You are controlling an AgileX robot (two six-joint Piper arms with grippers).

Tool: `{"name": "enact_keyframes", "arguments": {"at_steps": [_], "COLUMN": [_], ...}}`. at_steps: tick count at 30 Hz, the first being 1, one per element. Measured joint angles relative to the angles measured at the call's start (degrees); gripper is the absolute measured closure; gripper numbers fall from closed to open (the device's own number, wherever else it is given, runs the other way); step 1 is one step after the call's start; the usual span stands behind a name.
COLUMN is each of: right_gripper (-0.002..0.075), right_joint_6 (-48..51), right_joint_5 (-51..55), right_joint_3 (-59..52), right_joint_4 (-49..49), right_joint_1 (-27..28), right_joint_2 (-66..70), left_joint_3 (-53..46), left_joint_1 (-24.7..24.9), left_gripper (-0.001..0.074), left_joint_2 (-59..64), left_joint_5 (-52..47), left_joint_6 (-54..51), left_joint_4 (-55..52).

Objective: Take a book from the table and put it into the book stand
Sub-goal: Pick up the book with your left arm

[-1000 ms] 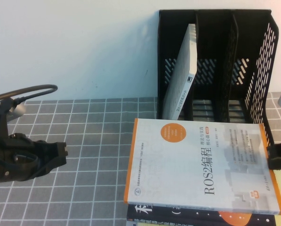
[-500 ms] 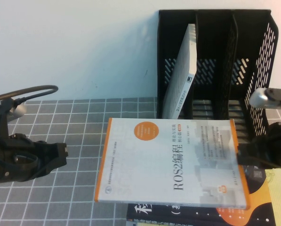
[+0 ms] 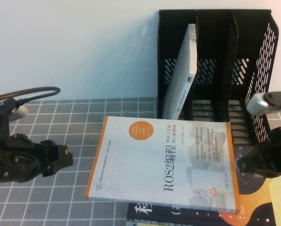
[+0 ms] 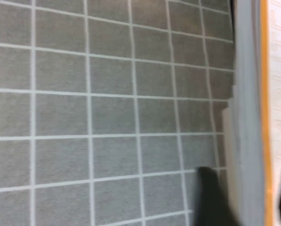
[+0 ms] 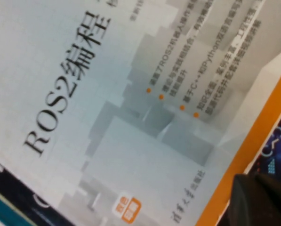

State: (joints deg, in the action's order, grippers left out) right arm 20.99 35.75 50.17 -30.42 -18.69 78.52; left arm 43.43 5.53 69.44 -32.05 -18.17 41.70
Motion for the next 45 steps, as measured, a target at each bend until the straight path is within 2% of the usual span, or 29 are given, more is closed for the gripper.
{"name": "enact_keyframes", "arguments": {"at_steps": [2,5,16,23,28,37,45], "right_gripper": [0.0729,0.0729,0.0729,0.0729,0.0729,0.0729,0.0729], "right_joint_6": [0.00,0.11,0.24,0.24,0.24,0.24,0.24], "right_joint_5": [0.98,3.40,13.91,16.34,16.96,18.90,19.04], "right_joint_3": [0.00,0.00,0.00,-0.03,-0.03,-0.03,-0.03], "right_joint_4": [0.25,0.63,1.03,1.16,1.16,1.16,1.16], "right_joint_1": [-0.13,-0.13,-0.26,-0.26,-0.26,-0.28,-0.28], "right_joint_2": [-2.89,-7.17,-18.90,-23.67,-25.21,-25.69,-25.69], "left_joint_3": [1.24,3.23,8.92,9.07,9.19,9.22,9.31], "left_joint_1": [0.00,0.00,-0.65,-8.74,-12.62,-12.75,-12.75], "left_gripper": [0.0356,0.0290,0.0271,0.0270,0.0270,0.0267,0.0192], "left_joint_2": [0.75,2.70,12.99,20.87,26.87,34.61,34.72], "left_joint_5": [-1.85,-4.24,-9.82,-21.34,-29.75,-30.94,-31.94], "left_joint_6": [-0.74,-3.60,-12.83,-29.19,-35.75,-39.27,-39.81], "left_joint_4": [0.00,0.78,3.54,24.96,33.77,36.20,39.17]}}
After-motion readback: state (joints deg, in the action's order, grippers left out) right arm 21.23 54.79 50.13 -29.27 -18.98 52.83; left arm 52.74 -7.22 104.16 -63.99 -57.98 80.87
